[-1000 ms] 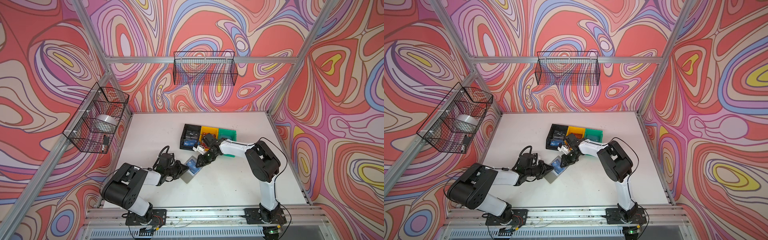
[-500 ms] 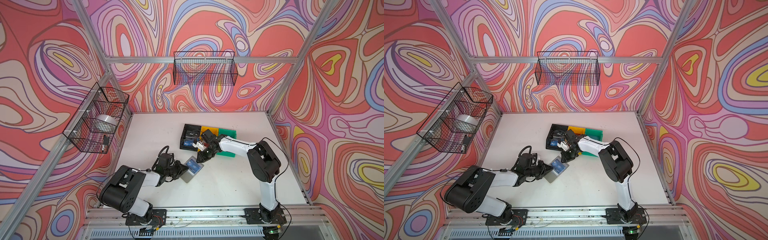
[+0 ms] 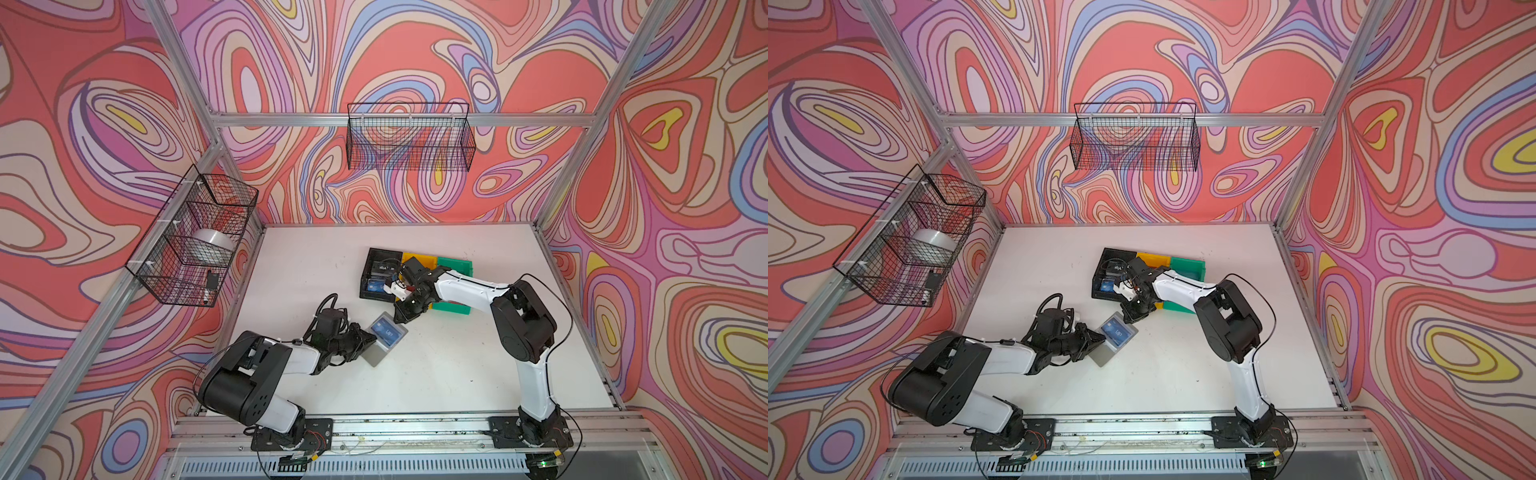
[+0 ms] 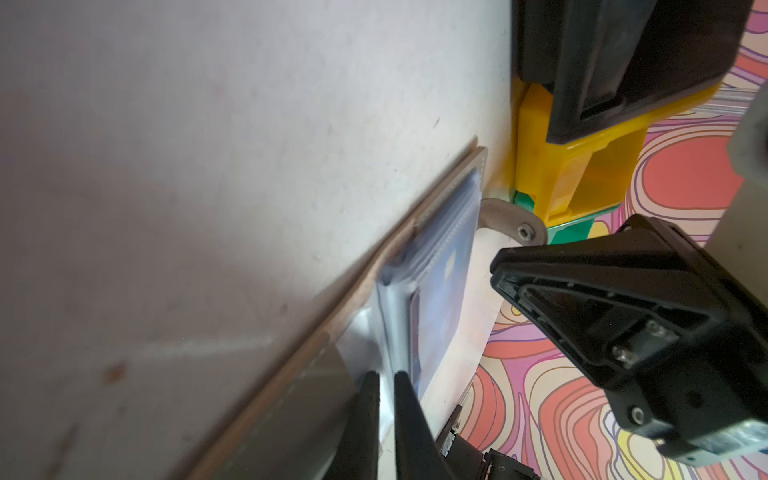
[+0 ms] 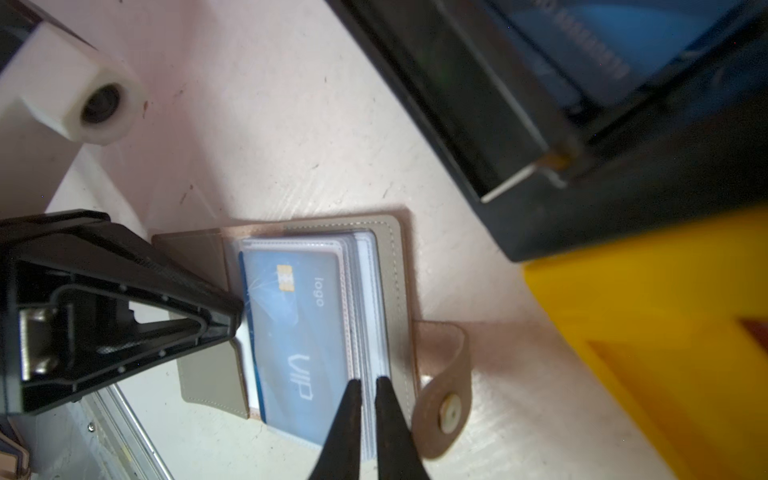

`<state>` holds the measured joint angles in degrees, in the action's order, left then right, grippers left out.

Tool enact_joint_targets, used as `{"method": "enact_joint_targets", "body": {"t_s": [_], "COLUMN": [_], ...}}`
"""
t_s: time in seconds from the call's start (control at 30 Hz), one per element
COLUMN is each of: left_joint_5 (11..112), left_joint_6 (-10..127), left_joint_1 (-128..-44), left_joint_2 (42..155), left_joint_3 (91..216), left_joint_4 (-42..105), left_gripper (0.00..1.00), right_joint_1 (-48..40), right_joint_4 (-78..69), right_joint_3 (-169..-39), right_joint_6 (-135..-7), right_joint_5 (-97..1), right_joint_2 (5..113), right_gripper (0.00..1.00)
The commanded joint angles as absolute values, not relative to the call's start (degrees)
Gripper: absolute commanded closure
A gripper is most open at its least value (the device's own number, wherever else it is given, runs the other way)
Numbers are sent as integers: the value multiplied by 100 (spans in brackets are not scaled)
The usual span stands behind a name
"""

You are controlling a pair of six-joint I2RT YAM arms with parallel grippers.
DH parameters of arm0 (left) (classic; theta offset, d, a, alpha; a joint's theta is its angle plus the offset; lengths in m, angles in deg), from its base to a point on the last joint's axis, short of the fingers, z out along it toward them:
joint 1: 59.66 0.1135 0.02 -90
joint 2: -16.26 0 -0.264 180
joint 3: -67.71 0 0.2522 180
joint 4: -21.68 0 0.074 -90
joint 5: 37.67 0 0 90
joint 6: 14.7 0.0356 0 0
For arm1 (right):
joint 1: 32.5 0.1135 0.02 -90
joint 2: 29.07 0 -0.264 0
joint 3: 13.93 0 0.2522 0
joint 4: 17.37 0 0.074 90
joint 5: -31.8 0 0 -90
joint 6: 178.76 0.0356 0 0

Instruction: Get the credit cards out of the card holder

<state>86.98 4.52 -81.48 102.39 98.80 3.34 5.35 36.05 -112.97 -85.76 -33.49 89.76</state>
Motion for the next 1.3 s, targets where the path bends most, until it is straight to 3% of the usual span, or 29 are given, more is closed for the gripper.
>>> {"method": "enact_joint_targets", "body": {"t_s": [0.0, 0.5, 1.27], "left_joint_5": [8672, 8690, 8590], "left_joint_6": [385, 27, 130], "left_joint_1": [-8186, -8186, -8185], "left_joint_2": [10283, 10602, 10701], "left_joint_3": [9772, 9493, 9449], "left_joint_4": [88, -1087, -1053], "left_gripper": [87, 84, 83], "right_joint_1": [612, 745, 818], "right_joint_4": [3638, 3605, 3558], "right_joint_3": [-11356, -11287, -11161], "right_joint_6": [-8639, -8561, -8499], "right_joint_5": [-3451, -3526, -3368], "right_joint_2": [9141, 9227, 9154], "right_gripper": [89, 89, 89]}}
